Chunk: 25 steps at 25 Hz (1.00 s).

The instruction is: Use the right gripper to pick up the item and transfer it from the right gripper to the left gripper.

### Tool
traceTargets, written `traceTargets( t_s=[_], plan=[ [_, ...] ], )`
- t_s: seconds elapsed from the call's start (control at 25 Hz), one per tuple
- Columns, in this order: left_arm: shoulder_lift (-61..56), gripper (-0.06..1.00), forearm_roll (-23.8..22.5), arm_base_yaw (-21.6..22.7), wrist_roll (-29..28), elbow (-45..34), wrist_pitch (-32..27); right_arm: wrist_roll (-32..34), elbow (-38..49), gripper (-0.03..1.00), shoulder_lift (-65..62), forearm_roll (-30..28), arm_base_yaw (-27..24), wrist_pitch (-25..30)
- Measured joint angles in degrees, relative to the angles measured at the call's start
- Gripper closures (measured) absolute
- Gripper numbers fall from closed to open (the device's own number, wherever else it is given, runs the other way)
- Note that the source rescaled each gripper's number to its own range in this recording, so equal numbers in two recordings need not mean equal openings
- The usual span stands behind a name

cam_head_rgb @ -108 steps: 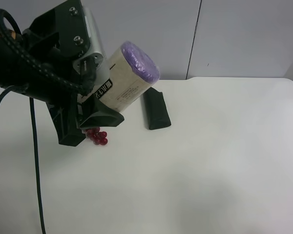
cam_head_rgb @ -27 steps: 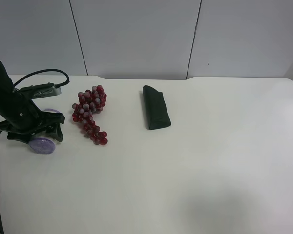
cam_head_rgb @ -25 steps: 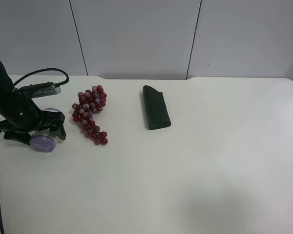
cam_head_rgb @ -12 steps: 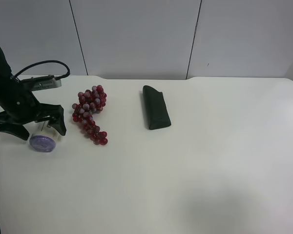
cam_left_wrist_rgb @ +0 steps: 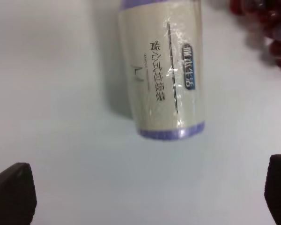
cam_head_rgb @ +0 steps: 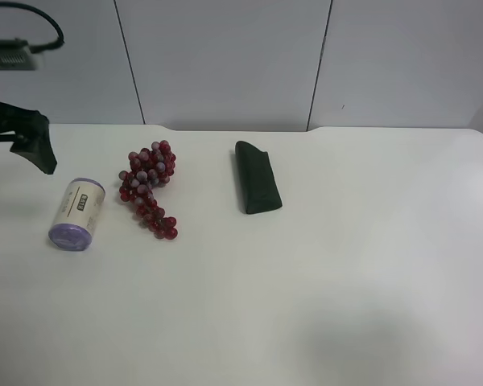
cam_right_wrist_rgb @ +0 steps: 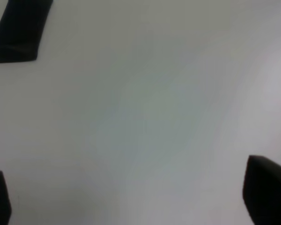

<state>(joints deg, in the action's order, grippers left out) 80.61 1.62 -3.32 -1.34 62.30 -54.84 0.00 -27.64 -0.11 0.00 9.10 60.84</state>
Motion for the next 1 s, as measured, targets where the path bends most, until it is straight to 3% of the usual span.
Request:
traceTargets(
  t_s=[0.6,1.0],
  plan=[
    [-32.16,-0.04,-0.31,0.00,-2.40,0.00,-13.31,0.00,0.00,-0.03,0.00,0.00,0.00,0.00],
    [-47.51,-0.04,-0.31,0.00,-2.76,0.06,-14.70,0.00,0.00,-0.03,0.00,0.00,0.00,0.00]
  ],
)
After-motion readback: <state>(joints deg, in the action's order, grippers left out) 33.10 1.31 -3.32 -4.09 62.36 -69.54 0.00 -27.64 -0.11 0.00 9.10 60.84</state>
